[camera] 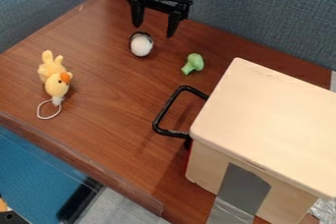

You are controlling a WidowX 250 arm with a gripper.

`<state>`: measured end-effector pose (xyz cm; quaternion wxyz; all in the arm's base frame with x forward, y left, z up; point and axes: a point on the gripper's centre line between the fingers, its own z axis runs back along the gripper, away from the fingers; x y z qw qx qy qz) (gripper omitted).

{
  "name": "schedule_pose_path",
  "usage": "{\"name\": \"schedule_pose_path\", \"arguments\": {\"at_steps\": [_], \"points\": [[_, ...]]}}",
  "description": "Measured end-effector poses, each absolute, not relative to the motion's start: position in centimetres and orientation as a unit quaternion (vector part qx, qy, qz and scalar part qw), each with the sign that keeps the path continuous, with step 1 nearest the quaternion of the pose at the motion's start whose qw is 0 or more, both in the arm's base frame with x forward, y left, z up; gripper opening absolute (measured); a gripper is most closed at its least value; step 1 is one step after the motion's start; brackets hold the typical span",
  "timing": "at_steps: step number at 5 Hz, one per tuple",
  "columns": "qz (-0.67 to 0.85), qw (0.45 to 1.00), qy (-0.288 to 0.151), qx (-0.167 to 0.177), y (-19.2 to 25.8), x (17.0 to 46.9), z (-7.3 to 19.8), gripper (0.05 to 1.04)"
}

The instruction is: Move the white object to the top of the drawer

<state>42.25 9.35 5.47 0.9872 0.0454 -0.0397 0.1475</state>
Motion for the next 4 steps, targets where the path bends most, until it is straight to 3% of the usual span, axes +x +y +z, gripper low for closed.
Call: {"name": "schedule_pose_path", "arguments": {"at_steps": [2, 3, 4], "points": [[0.192, 0.981, -0.011, 0.035, 11.3, 42.9, 1.8, 1.007], [0.194, 0.980, 0.008, 0.039, 11.4, 42.9, 0.7, 0.959], [0.194, 0.980, -0.001, 0.039, 11.5, 43.2, 0.6, 0.713]]}}
